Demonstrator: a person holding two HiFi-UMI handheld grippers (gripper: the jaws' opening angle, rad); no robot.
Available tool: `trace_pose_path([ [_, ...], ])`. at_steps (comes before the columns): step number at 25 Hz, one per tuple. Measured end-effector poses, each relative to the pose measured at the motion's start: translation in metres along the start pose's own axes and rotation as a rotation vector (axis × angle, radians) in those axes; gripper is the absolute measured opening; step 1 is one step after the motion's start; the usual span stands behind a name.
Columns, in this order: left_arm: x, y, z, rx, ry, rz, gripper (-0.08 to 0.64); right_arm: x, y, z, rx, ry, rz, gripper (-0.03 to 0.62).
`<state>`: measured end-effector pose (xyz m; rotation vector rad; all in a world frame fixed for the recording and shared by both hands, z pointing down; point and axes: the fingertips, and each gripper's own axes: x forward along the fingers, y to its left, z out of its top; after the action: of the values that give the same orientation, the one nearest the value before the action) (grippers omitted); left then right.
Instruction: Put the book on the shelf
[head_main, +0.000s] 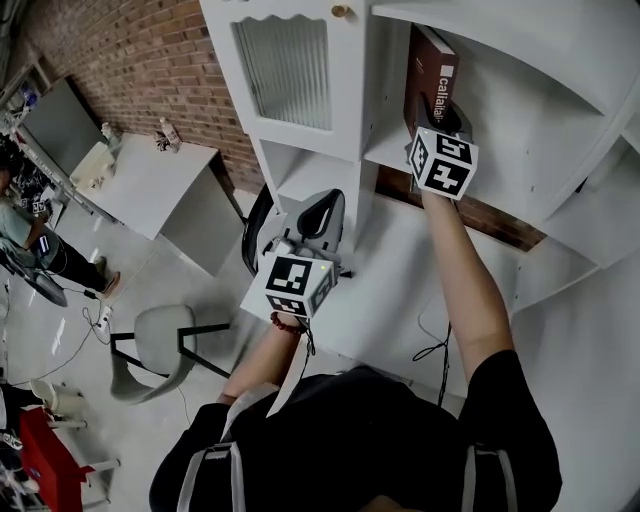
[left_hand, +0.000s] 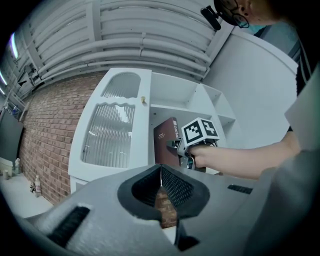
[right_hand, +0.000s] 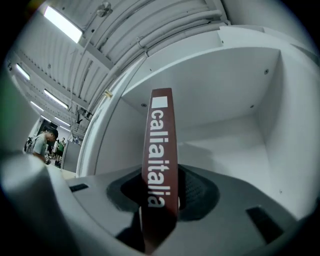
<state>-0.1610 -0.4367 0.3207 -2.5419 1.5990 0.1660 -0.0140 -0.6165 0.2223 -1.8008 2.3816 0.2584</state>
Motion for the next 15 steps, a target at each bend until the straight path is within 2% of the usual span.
trace_pose_path([
  [9,-0.005,0.016,-0.003,0.017,0.005,0.028,0.02,0.042,0.006,-0.024,-0.049,0.048,-0.06,0.15],
  [15,-0.005,0.017,-0.008,0.013,0.007,0.039,0.02,0.055,0.029,-0.033,-0.045,0.06,0.042,0.152],
])
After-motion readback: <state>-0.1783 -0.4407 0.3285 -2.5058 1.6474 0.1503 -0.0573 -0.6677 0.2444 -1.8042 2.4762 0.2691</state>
